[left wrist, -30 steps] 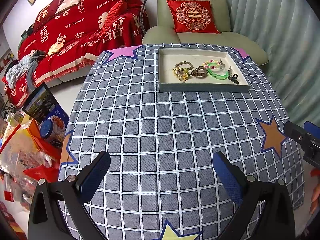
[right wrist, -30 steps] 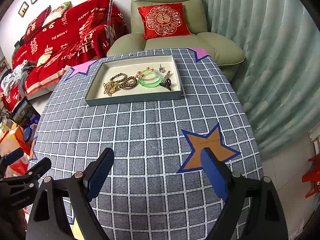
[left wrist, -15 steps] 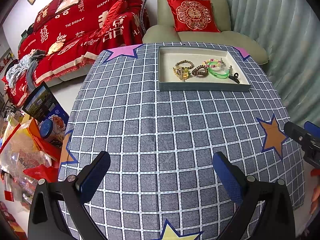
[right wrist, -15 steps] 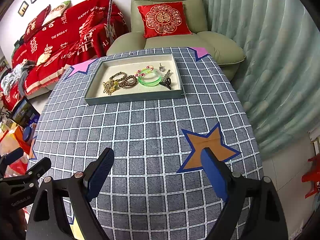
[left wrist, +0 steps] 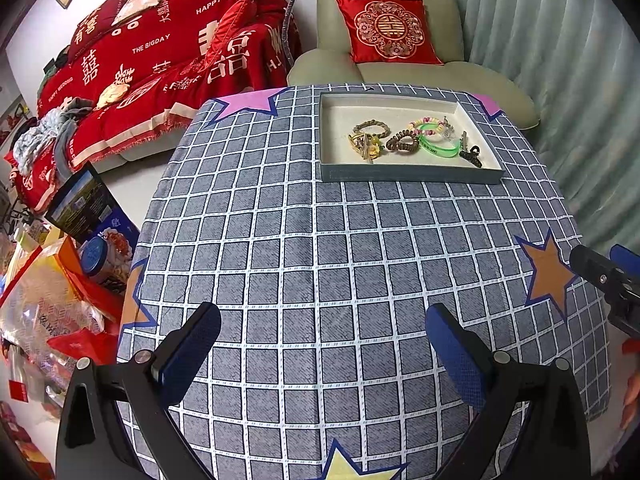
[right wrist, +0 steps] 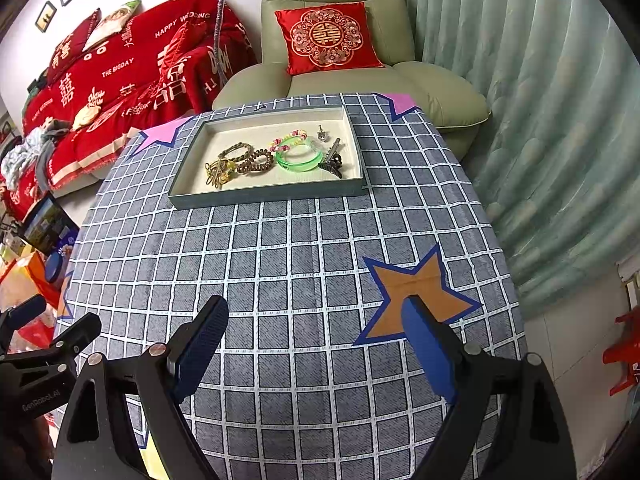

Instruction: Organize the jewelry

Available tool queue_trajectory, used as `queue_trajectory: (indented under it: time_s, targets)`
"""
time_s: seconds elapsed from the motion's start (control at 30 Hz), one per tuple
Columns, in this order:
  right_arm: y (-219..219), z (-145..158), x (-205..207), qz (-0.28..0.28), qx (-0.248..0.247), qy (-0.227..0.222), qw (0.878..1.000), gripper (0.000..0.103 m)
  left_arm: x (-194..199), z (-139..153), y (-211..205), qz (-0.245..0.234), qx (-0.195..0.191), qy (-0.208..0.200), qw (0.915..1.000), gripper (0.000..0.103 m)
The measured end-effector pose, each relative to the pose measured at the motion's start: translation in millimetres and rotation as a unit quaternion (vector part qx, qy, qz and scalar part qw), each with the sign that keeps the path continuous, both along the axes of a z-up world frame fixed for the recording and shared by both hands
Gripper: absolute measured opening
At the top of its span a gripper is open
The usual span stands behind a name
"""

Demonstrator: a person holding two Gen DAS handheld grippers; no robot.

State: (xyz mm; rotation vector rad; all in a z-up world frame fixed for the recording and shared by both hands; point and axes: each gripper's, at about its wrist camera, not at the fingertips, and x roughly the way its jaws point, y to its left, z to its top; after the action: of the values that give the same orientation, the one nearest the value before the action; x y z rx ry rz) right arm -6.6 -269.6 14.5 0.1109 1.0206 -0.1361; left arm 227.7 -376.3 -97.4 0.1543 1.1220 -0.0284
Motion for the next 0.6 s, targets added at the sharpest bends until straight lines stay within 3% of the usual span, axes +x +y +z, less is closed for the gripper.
queue_trajectory:
  time_s: [0.6]
  targets:
    - [0.2,-0.6,-0.1,0.000,0.000,0.001,1.000,0.090,1.0,-1.1,0.5,0.001,-0.001,0.004,1.0000,0.103]
